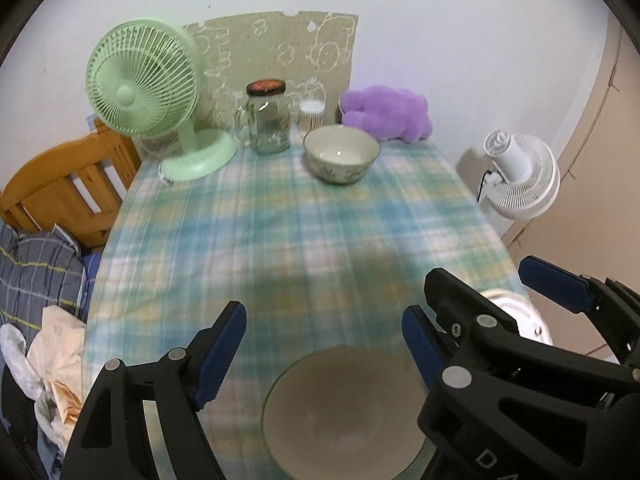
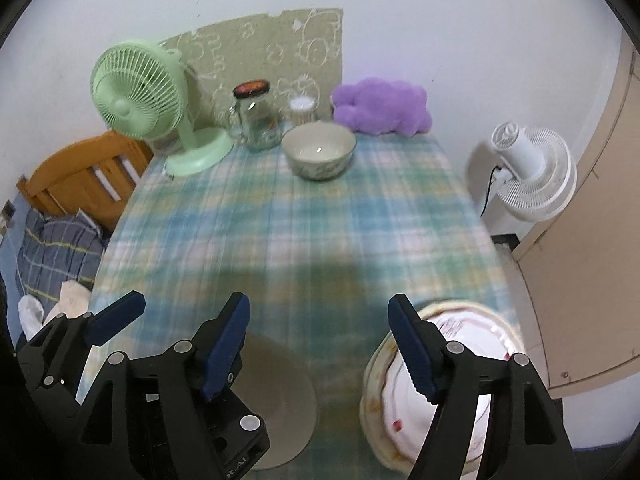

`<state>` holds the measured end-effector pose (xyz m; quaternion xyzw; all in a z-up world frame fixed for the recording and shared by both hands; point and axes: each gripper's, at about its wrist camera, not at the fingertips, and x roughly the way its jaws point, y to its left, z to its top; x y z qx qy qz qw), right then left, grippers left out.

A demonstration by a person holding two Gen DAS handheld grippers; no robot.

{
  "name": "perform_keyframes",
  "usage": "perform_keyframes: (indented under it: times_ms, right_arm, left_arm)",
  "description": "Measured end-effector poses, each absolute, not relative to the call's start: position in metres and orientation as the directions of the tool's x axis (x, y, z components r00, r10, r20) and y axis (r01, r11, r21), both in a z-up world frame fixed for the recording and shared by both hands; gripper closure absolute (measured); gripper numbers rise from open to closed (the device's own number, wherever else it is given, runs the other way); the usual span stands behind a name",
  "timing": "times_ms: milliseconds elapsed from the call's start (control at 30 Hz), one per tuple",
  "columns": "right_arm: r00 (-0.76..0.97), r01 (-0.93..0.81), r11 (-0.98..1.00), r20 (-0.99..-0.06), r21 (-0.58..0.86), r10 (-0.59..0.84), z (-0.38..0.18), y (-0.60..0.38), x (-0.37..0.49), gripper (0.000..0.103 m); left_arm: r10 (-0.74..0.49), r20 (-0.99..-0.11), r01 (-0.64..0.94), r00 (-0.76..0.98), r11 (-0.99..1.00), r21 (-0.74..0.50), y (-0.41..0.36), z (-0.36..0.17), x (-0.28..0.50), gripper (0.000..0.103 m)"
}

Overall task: Organize plates and bowls
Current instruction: 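Move both grippers to the white floral bowl beside the glass jar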

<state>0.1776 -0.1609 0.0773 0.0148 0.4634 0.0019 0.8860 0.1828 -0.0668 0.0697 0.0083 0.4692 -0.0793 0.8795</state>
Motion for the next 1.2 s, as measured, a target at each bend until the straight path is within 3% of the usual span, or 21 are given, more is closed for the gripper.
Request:
perform_keyframes:
  times_ms: [700,1200]
  right_arm:
    - [0.595,-0.129,0.988,-0.791,0.084,0.145,0.084,-0.241,0.322,0.028]
    - [0.606,-0.169,0.978,-0.769,0.123,0.202,0.056,-0.243,0.426,0.028]
  left_arm:
    - [0.057,-0.802,-0.038,0.594,0.998,0.043,-0.146,0.079,0.313,0.021]
    - [0.102,-0.79,-0.107,0.604,0.993,0.046,-0.146,0.053,0.404,0.028]
